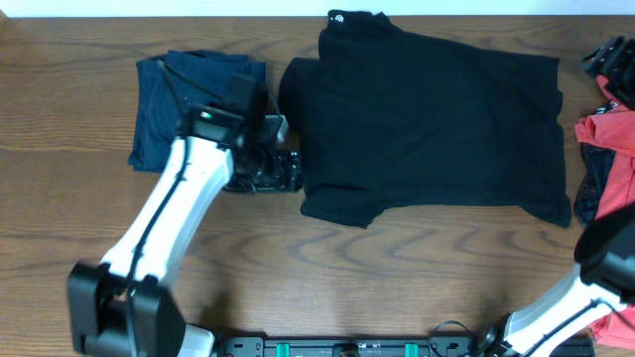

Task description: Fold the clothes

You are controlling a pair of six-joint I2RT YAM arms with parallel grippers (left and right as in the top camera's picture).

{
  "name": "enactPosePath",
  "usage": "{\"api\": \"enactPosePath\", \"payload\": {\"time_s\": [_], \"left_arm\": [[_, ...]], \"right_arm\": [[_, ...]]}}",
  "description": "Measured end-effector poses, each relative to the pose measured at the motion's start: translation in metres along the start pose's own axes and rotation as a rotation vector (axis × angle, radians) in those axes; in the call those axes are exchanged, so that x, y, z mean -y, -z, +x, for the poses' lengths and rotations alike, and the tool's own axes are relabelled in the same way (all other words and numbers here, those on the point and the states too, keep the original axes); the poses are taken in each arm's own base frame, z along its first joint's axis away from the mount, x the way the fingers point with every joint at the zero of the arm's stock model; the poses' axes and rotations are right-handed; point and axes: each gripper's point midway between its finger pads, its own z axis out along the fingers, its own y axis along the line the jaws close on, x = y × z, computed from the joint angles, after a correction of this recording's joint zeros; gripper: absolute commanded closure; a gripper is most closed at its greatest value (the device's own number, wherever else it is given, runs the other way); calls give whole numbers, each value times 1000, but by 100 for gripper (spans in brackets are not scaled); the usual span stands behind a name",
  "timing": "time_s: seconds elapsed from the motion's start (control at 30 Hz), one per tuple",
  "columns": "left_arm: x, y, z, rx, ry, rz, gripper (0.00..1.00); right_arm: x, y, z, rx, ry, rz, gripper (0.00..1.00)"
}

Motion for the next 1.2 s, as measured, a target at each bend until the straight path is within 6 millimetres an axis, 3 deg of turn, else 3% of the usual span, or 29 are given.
{"api": "enactPosePath", "payload": {"time_s": [0.07, 0.17, 0.3, 0.4, 0.47, 0.57, 0.63, 0.73, 0.87, 1.0, 1.2], "left_arm": [[-6, -24, -1, -20, 33, 7, 21], [-11, -53, -9, -24, 61, 17, 26], [-11, -83, -21, -30, 59, 30, 33], [-4, -102, -14, -77, 38, 35, 36], [1, -112, -6, -113, 17, 32, 44], [10, -124, 8, -167, -15, 24, 67], [14, -127, 13, -185, -39, 20, 78], [14, -127, 18, -202, -34, 13, 85], [-2, -122, 25, -241, 12, -22, 90], [-31, -111, 25, -251, 88, -75, 91], [-60, -93, 11, -194, 171, -93, 91]], "right_arm": [[-7, 18, 8, -11, -3, -4, 29], [-8, 23, 25, -73, -24, 2, 29], [-9, 6, 49, -168, -17, 9, 29], [-18, -8, 65, -221, 14, 1, 29], [-25, -15, 76, -254, 31, -4, 28], [-30, -24, 88, -287, 53, -10, 28], [-30, -29, 96, -307, 60, -9, 28], [-23, -36, 106, -337, 56, 11, 28], [-8, -45, 117, -364, 49, 59, 27], [10, -58, 137, -408, 37, 107, 26], [55, -78, 184, -506, 1, 245, 27]]}}
